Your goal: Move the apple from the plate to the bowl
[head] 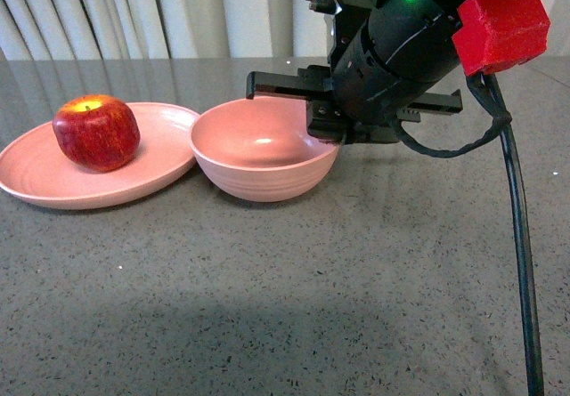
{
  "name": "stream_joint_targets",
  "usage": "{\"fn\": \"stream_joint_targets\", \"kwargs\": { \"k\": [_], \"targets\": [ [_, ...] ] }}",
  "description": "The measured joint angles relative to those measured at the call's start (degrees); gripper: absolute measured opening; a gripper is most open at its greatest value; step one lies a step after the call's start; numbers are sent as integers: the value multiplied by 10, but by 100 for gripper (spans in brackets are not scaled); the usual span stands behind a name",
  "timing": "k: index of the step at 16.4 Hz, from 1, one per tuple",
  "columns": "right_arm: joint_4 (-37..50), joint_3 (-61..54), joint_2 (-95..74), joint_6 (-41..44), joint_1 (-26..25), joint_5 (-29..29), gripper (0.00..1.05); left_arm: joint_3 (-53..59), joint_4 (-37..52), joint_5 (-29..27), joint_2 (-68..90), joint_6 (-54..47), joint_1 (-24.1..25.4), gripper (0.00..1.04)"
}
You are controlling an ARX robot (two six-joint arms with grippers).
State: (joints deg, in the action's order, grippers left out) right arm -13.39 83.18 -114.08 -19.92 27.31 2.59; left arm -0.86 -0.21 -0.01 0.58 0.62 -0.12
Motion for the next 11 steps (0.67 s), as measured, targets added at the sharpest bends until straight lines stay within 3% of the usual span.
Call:
{"fn": "stream_joint_targets", "kwargs": {
  "k": [8,11],
  "targets": [
    [14,-28,85,5,-23,-25,98,0,0,0,0,0,0,98],
    [51,-88,215,17,-72,-71,98,0,0,0,0,0,0,98]
  ]
}}
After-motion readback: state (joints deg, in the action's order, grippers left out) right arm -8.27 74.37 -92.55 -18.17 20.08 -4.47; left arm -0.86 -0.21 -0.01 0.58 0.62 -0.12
